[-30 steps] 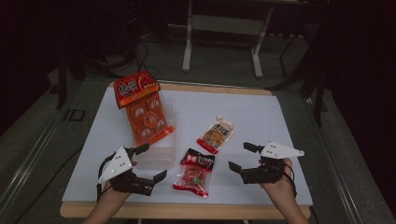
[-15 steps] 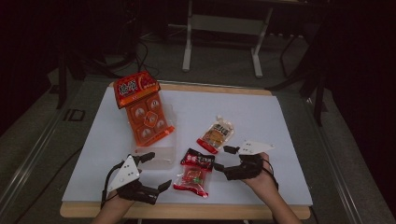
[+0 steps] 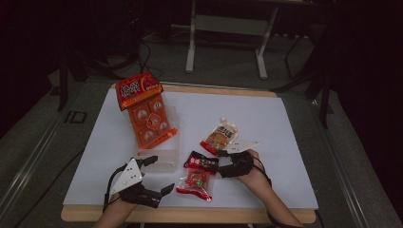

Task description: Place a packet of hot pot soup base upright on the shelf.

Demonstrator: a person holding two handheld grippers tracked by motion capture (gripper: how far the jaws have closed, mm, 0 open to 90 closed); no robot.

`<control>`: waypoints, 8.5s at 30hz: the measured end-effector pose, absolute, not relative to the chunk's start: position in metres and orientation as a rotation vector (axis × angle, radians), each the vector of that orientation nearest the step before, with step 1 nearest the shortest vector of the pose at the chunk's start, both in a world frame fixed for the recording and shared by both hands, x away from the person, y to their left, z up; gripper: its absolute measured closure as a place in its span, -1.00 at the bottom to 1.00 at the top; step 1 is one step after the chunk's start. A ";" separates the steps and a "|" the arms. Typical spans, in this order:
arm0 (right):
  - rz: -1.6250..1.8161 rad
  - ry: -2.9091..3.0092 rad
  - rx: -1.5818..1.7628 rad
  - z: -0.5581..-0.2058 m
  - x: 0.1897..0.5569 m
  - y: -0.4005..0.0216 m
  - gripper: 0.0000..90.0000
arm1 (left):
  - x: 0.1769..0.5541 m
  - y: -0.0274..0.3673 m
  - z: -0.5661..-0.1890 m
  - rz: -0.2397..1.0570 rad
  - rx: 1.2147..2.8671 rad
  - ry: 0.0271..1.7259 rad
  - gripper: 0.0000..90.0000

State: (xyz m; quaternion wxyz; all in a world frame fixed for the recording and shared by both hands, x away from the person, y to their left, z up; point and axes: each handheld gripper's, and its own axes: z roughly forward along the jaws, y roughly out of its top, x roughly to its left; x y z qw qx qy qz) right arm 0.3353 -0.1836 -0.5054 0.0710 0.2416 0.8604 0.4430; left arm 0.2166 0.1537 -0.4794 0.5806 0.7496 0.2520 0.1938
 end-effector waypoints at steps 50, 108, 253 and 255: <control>1.117 2.766 0.757 -0.520 0.334 -0.156 0.98 | 0.220 0.156 -0.484 0.474 1.749 0.591 -0.98; 1.412 2.551 0.615 -0.426 0.275 -0.196 1.00 | 0.259 0.103 -0.450 0.312 1.831 0.516 -0.26; 1.654 2.372 0.699 -0.436 0.287 -0.236 -0.67 | 0.291 0.245 -0.480 0.420 1.776 0.505 0.93; 1.658 2.371 0.705 -0.436 0.287 -0.236 -0.68 | 0.291 0.245 -0.480 0.426 1.776 0.510 0.90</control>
